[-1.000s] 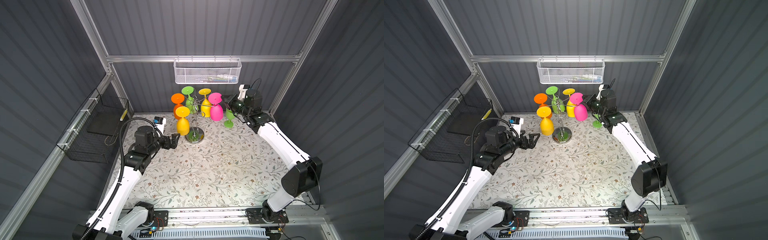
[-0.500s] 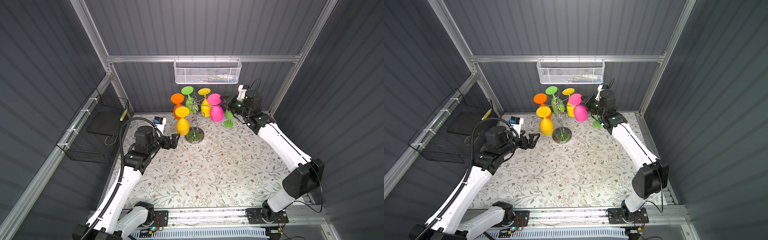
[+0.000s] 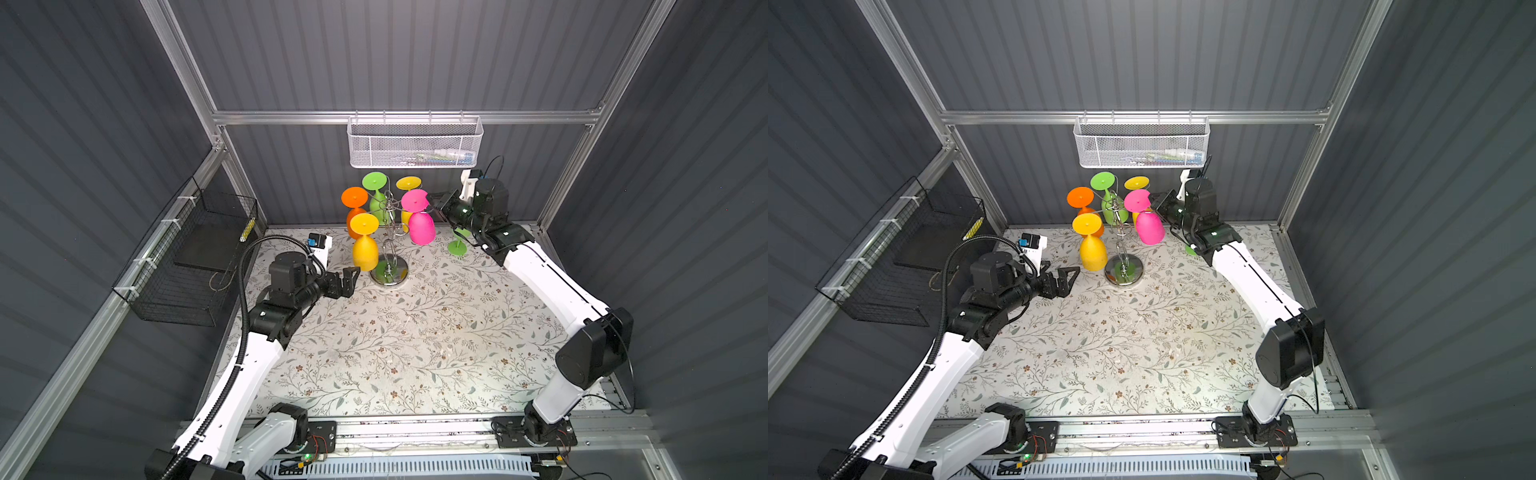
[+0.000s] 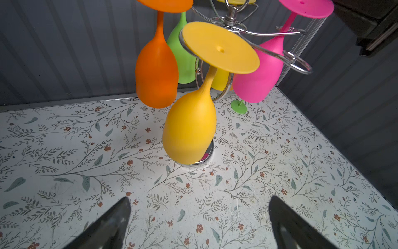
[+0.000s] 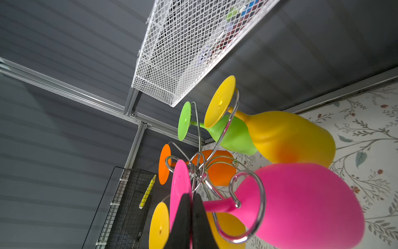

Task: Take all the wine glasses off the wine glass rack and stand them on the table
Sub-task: 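Close the right gripper on the magenta glass stem near its foot, then lift the magenta glass off its hook and pull it toward the robot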

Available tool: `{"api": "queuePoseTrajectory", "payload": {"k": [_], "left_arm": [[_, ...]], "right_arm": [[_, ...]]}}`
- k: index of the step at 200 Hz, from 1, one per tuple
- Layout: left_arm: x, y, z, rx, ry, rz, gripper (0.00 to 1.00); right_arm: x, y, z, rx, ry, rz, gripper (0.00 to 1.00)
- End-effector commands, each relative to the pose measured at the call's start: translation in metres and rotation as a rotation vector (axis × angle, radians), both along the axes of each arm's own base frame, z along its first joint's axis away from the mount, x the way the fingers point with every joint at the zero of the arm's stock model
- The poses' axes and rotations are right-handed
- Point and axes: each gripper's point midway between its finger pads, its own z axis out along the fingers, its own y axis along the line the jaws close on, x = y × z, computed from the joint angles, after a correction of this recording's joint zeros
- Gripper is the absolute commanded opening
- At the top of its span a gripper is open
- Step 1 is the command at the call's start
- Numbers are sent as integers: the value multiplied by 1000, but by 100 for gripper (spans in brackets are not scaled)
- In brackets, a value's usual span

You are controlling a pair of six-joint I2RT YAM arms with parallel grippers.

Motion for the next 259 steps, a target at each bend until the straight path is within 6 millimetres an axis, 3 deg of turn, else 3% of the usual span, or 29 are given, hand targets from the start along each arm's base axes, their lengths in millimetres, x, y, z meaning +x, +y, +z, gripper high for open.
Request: {"api": "queuePoseTrajectory", "payload": {"k": [1, 56, 119, 185, 259], "left_arm": [[0, -1, -6, 9, 16, -1, 100], [0, -2, -8, 14, 20, -4, 100], [0, -3, -8, 15, 21, -11, 100], [1, -4, -11, 16, 30, -16, 100], [3, -2, -13, 26, 28, -3, 100]], "right_arm": [[7, 3, 12, 8, -28, -10, 0], [30, 4, 8, 12, -28, -37, 0], [45, -14, 8, 28, -35, -85, 0], [43, -37, 16, 48, -51, -118, 0], [19, -74, 34, 41, -93, -165, 0]]}}
